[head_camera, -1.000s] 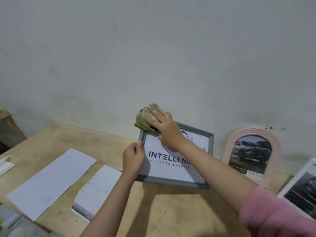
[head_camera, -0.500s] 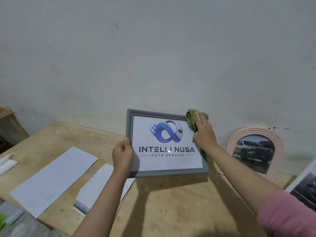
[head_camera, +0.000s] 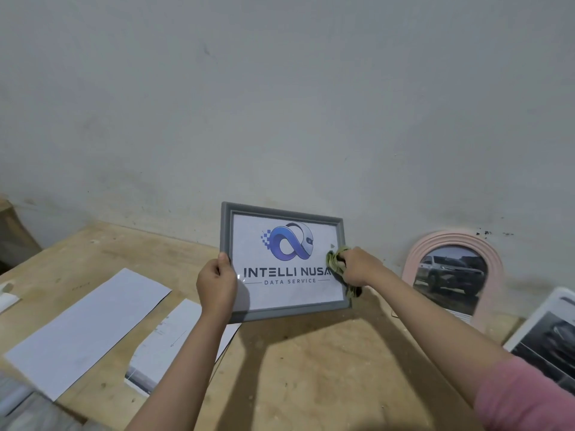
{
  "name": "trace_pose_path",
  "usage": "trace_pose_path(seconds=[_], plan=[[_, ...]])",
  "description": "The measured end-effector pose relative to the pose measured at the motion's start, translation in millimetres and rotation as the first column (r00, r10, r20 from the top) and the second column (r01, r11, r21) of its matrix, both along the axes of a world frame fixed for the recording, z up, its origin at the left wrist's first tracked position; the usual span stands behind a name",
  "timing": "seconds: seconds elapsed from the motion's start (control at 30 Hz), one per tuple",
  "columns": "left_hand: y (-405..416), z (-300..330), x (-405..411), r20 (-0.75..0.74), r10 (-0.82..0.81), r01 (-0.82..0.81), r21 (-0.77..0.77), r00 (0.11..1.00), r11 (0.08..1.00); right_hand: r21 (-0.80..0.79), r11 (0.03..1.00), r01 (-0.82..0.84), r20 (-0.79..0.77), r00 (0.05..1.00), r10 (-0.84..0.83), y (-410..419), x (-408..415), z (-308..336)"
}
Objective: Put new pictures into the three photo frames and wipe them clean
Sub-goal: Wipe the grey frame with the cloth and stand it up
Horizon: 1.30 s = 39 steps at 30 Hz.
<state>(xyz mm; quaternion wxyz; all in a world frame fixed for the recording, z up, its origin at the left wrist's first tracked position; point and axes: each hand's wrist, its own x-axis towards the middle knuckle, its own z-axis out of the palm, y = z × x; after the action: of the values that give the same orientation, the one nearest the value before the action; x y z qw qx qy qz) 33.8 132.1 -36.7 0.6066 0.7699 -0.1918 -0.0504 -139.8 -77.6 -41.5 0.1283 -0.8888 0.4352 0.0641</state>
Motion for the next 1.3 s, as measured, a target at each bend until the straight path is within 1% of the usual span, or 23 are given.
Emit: trace_pose_path(seconds=[0.07, 0.1, 0.13, 0.17, 0.2, 0.23, 0.27, 0.3, 0.33, 0.37, 0.4, 0.47, 0.5, 0.53, 0.6, 0.7, 0.83, 0.9, 1.07, 1.13, 1.2, 1.27, 1.3], plan=[[4, 0, 3, 0.001, 0.022, -0.022, -0.009, 1.000, 1.000, 0.142, 0.988, -0.060, -0.066, 0.995, 0.070, 5, -5, 4], [5, 0, 5, 0.007, 0.026, -0.025, -0.013, 1.000, 1.000, 0.200, 0.978, -0.059, -0.080, 0.994, 0.076, 6, -8, 8], [6, 0, 8, 0.015, 0.028, -0.028, -0.016, 0.999, 0.999, 0.233, 0.972, -0.040, -0.046, 0.998, 0.052, 7, -11, 14], [8, 1, 11, 0.018, 0.030, -0.030, -0.018, 0.999, 0.999, 0.248, 0.969, -0.008, 0.049, 0.999, -0.004, 6, -13, 21], [9, 2, 13, 0.016, 0.033, -0.033, -0.021, 0.999, 0.999, 0.227, 0.973, 0.035, 0.193, 0.978, -0.080, 2, -15, 28], [9, 3, 15, 0.011, 0.037, -0.037, -0.026, 0.999, 0.999, 0.170, 0.981, 0.093, 0.364, 0.919, -0.151, -3, -14, 35], [10, 4, 17, 0.006, 0.037, -0.037, -0.031, 0.999, 0.999, 0.101, 0.982, 0.158, 0.524, 0.831, -0.187, -9, -14, 41], [10, 4, 18, 0.000, 0.031, -0.031, -0.034, 1.000, 0.999, 0.025, 0.977, 0.211, 0.643, 0.745, -0.177, -14, -12, 46], [10, 5, 18, -0.006, 0.020, -0.020, -0.035, 1.000, 0.999, -0.053, 0.970, 0.237, 0.701, 0.701, -0.132, -19, -9, 50], [10, 6, 18, -0.014, 0.006, -0.006, -0.035, 1.000, 0.999, -0.128, 0.963, 0.236, 0.706, 0.704, -0.078, -23, -5, 52], [10, 7, 18, -0.024, -0.009, 0.009, -0.035, 1.000, 0.999, -0.197, 0.956, 0.216, 0.665, 0.746, -0.031, -25, -1, 55], [9, 9, 16, -0.059, -0.038, 0.035, -0.053, 0.997, 0.998, -0.292, 0.944, 0.153, 0.482, 0.876, 0.007, -30, 5, 52], [9, 11, 15, -0.075, -0.052, 0.047, -0.066, 0.996, 0.997, -0.312, 0.941, 0.132, 0.401, 0.916, 0.004, -31, 7, 49], [9, 13, 14, -0.076, -0.063, 0.058, -0.074, 0.995, 0.996, -0.321, 0.939, 0.123, 0.353, 0.936, -0.002, -32, 7, 46], [10, 16, 12, -0.053, -0.079, 0.074, -0.084, 0.995, 0.994, -0.333, 0.934, 0.130, 0.331, 0.944, -0.013, -30, 7, 37], [13, 14, 12, -0.059, -0.088, 0.082, -0.091, 0.994, 0.992, -0.342, 0.929, 0.142, 0.346, 0.938, -0.016, -21, 3, 22], [14, 5, 9, -0.107, -0.090, 0.081, -0.086, 0.990, 0.993, -0.276, 0.946, 0.168, 0.341, 0.938, -0.067, -11, -7, 6], [13, 1, 5, -0.127, -0.095, 0.083, -0.093, 0.987, 0.992, -0.271, 0.947, 0.171, 0.330, 0.941, -0.075, -6, -12, 0], [13, -3, 0, -0.154, -0.090, 0.076, -0.095, 0.984, 0.993, -0.221, 0.955, 0.201, 0.367, 0.924, -0.109, 3, -15, -6], [14, -3, 0, -0.177, -0.067, 0.049, -0.101, 0.982, 0.994, -0.152, 0.967, 0.206, 0.347, 0.927, -0.143, 5, -18, -9], [15, -3, 2, -0.244, -0.017, -0.012, -0.120, 0.970, 0.993, -0.071, 0.977, 0.202, 0.357, 0.920, -0.164, 12, -24, -17], [16, -5, 9, -0.317, 0.038, -0.089, -0.147, 0.948, 0.985, -0.024, 0.987, 0.161, 0.376, 0.916, -0.140, 24, -35, -26], [17, -5, 13, -0.332, 0.067, -0.124, -0.155, 0.941, 0.980, -0.018, 0.993, 0.119, 0.352, 0.930, -0.105, 29, -41, -32]])
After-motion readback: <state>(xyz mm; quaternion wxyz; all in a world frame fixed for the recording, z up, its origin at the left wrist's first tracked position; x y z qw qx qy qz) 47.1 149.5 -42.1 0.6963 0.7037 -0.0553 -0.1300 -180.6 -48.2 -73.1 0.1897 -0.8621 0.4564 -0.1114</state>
